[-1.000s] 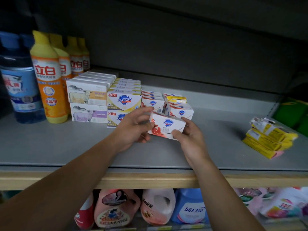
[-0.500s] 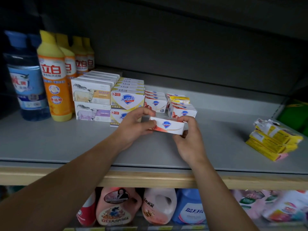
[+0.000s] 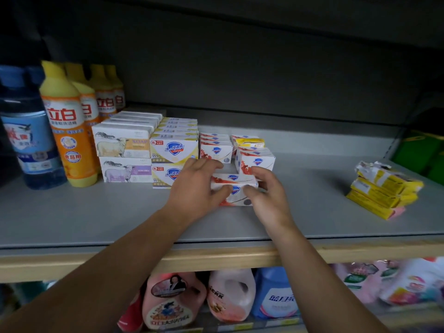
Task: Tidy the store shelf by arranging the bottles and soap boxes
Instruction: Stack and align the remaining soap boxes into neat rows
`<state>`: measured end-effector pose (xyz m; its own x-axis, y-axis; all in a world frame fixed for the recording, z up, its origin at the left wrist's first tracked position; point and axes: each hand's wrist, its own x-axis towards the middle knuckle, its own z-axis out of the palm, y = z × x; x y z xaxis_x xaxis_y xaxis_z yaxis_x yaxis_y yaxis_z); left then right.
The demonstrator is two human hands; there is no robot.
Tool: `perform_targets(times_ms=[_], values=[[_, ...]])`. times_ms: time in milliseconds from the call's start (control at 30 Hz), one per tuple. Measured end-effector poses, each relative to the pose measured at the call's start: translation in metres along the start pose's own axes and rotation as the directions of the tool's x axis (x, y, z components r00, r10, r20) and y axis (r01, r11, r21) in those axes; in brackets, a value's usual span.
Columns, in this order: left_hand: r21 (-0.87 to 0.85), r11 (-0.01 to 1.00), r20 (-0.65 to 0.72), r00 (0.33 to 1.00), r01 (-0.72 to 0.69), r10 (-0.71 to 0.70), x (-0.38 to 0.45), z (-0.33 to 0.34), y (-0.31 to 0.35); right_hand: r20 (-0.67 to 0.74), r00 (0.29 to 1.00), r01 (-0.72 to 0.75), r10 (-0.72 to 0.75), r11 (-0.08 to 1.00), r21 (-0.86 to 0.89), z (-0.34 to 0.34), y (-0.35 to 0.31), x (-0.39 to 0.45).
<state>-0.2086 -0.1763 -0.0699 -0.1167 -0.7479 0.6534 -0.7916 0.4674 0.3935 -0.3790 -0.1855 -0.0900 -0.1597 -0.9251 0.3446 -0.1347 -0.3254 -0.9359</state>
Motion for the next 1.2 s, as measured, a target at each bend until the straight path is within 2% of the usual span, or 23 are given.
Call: perform_targets(times_ms=[67, 167, 267, 333, 467, 567, 633, 733, 900, 1033, 1200], values=[[0.090, 0.991, 0.050, 0.995, -0.096, 0.092, 0.008, 0.000, 0.006, -0.068, 0.998, 0.010, -0.004, 0.996, 0.093, -0.003, -0.004, 0.001], [0.193, 0.972, 0.224, 0.971, -0.133, 0.088, 0.021, 0.003, 0.016, -0.117, 0.993, 0.041, -0.035, 0.998, 0.048, -0.013, -0.005, 0.011], [0.267, 0.947, 0.343, 0.936, -0.177, 0.078, 0.032, 0.004, 0.021, -0.112, 0.990, 0.070, -0.082, 0.992, -0.106, -0.030, -0.009, 0.036], [0.290, 0.936, 0.404, 0.912, -0.200, 0.070, 0.038, 0.004, 0.022, -0.075, 0.989, 0.106, -0.131, 0.957, -0.271, -0.041, -0.011, 0.056], [0.327, 0.924, 0.485, 0.874, -0.199, 0.017, 0.059, 0.000, 0.023, 0.053, 0.979, 0.190, -0.197, 0.784, -0.592, -0.051, -0.002, 0.093], [0.389, 0.898, 0.451, 0.893, -0.205, 0.008, 0.084, -0.007, 0.026, 0.151, 0.975, 0.222, -0.163, 0.688, -0.691, -0.049, 0.010, 0.111], [0.441, 0.875, 0.428, 0.904, -0.201, -0.008, 0.102, -0.008, 0.027, 0.199, 0.972, 0.231, -0.125, 0.671, -0.705, -0.046, 0.022, 0.114], [0.527, 0.832, 0.415, 0.907, -0.172, -0.076, 0.130, -0.002, 0.026, 0.225, 0.969, 0.226, -0.100, 0.724, -0.652, -0.043, 0.036, 0.115], [0.682, 0.701, 0.500, 0.833, -0.210, -0.237, 0.162, 0.021, 0.013, 0.244, 0.961, 0.252, -0.129, 0.769, -0.588, -0.047, 0.043, 0.120], [0.744, 0.617, 0.516, 0.808, -0.258, -0.285, 0.174, 0.045, 0.002, 0.242, 0.961, 0.250, -0.133, 0.796, -0.551, -0.048, 0.045, 0.123], [0.759, 0.607, 0.501, 0.805, -0.233, -0.318, 0.179, 0.056, -0.007, 0.240, 0.960, 0.252, -0.143, 0.816, -0.520, -0.048, 0.047, 0.126]])
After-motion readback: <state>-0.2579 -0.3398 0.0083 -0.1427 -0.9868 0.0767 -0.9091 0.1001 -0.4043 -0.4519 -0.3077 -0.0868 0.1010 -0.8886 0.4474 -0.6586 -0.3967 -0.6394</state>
